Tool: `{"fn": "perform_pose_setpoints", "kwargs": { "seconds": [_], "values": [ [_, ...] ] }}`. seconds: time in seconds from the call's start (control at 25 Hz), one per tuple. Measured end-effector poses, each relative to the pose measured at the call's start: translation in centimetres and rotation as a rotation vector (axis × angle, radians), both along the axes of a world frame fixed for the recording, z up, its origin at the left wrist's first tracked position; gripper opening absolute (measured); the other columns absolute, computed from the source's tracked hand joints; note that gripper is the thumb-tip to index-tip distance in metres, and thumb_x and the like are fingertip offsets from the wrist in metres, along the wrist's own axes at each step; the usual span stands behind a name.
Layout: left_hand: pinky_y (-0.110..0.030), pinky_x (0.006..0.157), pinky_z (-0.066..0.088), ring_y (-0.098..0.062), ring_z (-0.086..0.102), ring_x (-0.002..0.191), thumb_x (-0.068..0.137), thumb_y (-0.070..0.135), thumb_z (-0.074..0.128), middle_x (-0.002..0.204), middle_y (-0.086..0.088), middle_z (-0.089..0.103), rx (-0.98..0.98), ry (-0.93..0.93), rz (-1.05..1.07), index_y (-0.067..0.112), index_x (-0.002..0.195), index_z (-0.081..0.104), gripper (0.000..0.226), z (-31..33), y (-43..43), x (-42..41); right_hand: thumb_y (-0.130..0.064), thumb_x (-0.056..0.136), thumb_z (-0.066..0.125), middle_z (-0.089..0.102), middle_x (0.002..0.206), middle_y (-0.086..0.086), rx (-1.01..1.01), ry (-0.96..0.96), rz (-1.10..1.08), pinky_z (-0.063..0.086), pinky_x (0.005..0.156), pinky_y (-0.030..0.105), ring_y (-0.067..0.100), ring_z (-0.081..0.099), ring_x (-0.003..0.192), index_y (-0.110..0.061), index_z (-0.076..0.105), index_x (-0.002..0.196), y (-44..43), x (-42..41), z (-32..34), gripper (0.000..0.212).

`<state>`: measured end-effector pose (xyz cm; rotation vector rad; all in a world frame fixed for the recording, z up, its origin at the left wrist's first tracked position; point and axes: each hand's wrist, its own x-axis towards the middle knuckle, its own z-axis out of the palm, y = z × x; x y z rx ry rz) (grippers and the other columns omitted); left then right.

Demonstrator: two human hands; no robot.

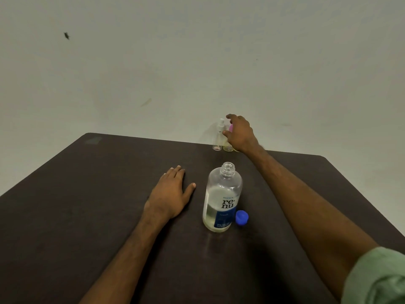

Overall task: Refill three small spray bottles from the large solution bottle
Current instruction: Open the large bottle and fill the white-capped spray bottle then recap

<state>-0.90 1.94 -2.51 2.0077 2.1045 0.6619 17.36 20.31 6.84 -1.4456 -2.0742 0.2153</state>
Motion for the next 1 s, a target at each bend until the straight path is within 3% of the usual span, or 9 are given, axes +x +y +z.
{"fn": "perform_pose_setpoints", "kwargs": {
  "seconds": [0.32, 0.56, 0.72, 0.84, 0.92, 1.0],
  "values": [
    [-0.033, 0.124, 0.014, -0.02, 0.017, 0.153, 0.103, 0.05, 0.039, 0.166, -0.005, 0.022, -0.007, 0.011, 0.011, 0.013, 0.156, 0.027, 0.066, 0.1, 0.0, 0.2, -0.019, 0.093, 0.064, 0.053, 0.136, 0.014, 0.018, -0.078, 0.028, 0.041, 0.099, 0.035, 0.028, 0.052, 0.122, -0.011, 0.044, 0.142, 1.7, -2.1, -0.2, 0.053],
    [-0.032, 0.123, 0.014, -0.02, 0.017, 0.153, 0.102, 0.051, 0.04, 0.166, -0.004, 0.022, -0.001, 0.002, 0.012, 0.013, 0.156, 0.027, 0.067, 0.3, 0.1, 0.1, -0.009, 0.091, 0.066, 0.065, 0.111, 0.012, 0.068, -0.107, 0.0, 0.044, 0.072, 0.032, 0.02, 0.057, 0.087, -0.013, 0.054, 0.116, 1.0, -3.1, -0.2, 0.028],
    [-0.034, 0.123, 0.017, -0.02, 0.018, 0.153, 0.101, 0.051, 0.043, 0.165, -0.005, 0.023, -0.021, -0.024, 0.004, 0.014, 0.156, 0.026, 0.069, 0.4, 0.1, -0.1, -0.02, 0.087, 0.072, 0.067, 0.101, 0.006, 0.133, 0.132, 0.078, 0.051, 0.072, 0.034, 0.021, 0.062, 0.082, -0.017, 0.062, 0.108, -2.7, -2.9, 1.8, 0.023],
    [-0.037, 0.121, 0.026, -0.02, 0.028, 0.15, 0.102, 0.045, 0.047, 0.162, -0.005, 0.03, 0.008, -0.208, 0.009, 0.014, 0.156, 0.026, 0.066, 0.5, 0.0, -0.3, -0.025, 0.084, 0.075, 0.068, 0.099, 0.0, 0.2, 0.334, 0.182, 0.053, 0.069, 0.025, 0.014, 0.064, 0.074, -0.018, 0.066, 0.103, -8.2, -2.1, 5.1, 0.022],
    [-0.036, 0.115, 0.037, -0.019, 0.042, 0.141, 0.104, 0.036, 0.048, 0.154, -0.005, 0.043, 0.12, -0.432, 0.076, 0.014, 0.151, 0.036, 0.054, 0.4, -0.6, -0.8, -0.024, 0.085, 0.075, 0.066, 0.095, -0.004, 0.23, 0.426, 0.237, 0.049, 0.061, 0.013, 0.006, 0.063, 0.072, -0.018, 0.066, 0.104, -12.7, -1.7, 6.8, 0.022],
    [-0.033, 0.103, 0.048, -0.018, 0.056, 0.126, 0.105, 0.024, 0.048, 0.134, -0.003, 0.061, 0.28, -0.723, 0.184, 0.016, 0.137, 0.051, 0.034, 0.4, -1.7, -1.4, -0.023, 0.086, 0.074, 0.065, 0.092, -0.006, 0.232, 0.487, 0.288, 0.048, 0.057, 0.011, 0.004, 0.063, 0.073, -0.018, 0.066, 0.105, -17.4, -2.0, 7.6, 0.022]
  ]
}}
